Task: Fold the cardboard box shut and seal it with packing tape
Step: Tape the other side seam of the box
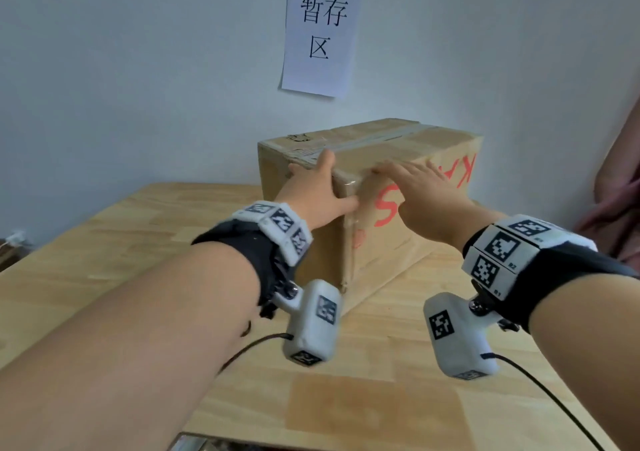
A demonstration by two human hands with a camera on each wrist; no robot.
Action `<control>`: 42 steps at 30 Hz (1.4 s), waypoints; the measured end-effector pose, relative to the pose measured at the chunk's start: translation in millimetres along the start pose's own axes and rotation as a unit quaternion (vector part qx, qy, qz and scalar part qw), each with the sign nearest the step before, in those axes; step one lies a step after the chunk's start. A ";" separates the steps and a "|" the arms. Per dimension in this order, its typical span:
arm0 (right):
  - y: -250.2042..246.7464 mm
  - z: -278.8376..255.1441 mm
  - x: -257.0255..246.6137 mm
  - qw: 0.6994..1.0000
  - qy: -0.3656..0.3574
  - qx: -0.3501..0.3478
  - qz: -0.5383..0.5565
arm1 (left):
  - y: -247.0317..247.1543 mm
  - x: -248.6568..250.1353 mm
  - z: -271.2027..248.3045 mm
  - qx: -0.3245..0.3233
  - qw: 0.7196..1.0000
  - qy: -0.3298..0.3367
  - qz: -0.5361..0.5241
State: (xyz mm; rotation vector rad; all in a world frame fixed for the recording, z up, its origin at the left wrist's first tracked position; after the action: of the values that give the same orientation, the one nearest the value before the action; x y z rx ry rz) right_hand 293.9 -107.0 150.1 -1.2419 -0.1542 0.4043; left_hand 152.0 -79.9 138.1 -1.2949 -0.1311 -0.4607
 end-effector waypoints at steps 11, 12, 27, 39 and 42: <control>13.3 23.1 47.5 0.994 0.059 0.066 -0.064 | -31.2 -86.4 22.4 0.007 0.999 0.012 0.050; 12.4 26.4 42.9 0.992 0.063 0.083 -0.070 | -28.8 -84.4 23.5 0.032 0.997 0.000 0.069; 0.8 36.7 -6.7 0.996 0.020 0.064 -0.065 | 11.0 15.8 11.3 0.132 0.958 0.076 0.242; -3.0 3.0 110.3 0.986 0.158 0.021 0.056 | 10.5 2.8 19.5 0.069 0.976 0.064 0.197; -3.8 0.9 109.3 0.984 0.166 0.033 0.048 | 5.4 12.8 11.1 0.102 0.965 0.043 0.237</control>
State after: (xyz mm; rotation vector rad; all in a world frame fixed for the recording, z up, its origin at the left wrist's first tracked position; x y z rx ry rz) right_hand 394.9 -65.6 142.6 -1.2355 0.2034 0.2764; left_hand 167.5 -71.6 140.8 -1.0554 0.1996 -0.0881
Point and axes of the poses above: each hand's wrist, its own z-axis towards the middle knuckle, its own y-axis out of the palm, x = y × z, the point moved 9 cm from there along z, towards the middle knuckle, and after that the axes turned 3 degrees about z, right-handed, at the moved point
